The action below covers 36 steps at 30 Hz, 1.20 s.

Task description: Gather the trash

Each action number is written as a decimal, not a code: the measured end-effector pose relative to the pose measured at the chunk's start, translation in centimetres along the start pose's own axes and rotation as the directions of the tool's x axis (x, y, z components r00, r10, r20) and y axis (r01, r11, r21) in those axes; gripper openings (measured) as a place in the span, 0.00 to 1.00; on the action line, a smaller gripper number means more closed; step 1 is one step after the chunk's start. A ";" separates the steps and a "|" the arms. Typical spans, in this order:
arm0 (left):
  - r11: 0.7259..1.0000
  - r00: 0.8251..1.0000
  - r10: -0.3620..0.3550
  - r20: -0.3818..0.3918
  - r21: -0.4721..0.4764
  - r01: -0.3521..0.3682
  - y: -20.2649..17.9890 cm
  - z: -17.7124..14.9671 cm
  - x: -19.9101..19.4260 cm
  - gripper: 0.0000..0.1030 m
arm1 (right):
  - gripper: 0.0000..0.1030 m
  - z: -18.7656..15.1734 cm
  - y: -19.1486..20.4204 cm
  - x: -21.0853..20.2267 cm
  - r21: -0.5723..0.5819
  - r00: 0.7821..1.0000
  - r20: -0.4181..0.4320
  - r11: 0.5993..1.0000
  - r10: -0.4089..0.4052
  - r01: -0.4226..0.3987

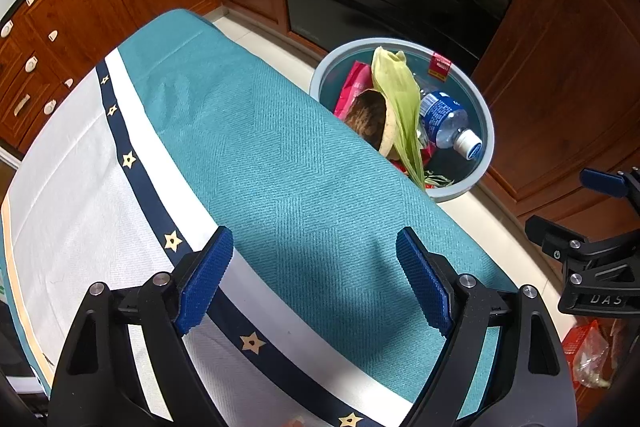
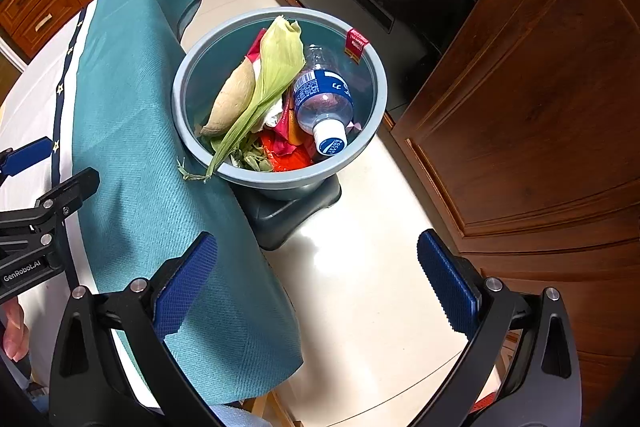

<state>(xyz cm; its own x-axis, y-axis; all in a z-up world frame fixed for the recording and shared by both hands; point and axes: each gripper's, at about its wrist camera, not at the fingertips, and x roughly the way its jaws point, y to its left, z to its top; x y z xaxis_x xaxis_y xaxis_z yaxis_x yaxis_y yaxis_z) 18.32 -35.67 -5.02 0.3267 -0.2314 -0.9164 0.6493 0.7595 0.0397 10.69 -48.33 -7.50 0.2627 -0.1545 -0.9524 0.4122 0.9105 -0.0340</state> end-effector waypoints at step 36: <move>1.000 1.000 0.002 0.022 0.027 -0.002 -0.5 -0.2 -1.6 0.82 | 0.94 -0.3 0.1 -1.5 -0.005 1.000 0.020 1.000 -0.002 0.002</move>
<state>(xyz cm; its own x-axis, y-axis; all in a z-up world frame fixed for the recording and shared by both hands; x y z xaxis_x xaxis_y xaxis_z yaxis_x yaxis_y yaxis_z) 17.27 -35.56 -3.66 0.3431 -0.2438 -0.9071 0.6668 0.7434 0.0525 10.04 -47.91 -6.21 0.2793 -0.1641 -0.9461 0.4081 0.9122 -0.0377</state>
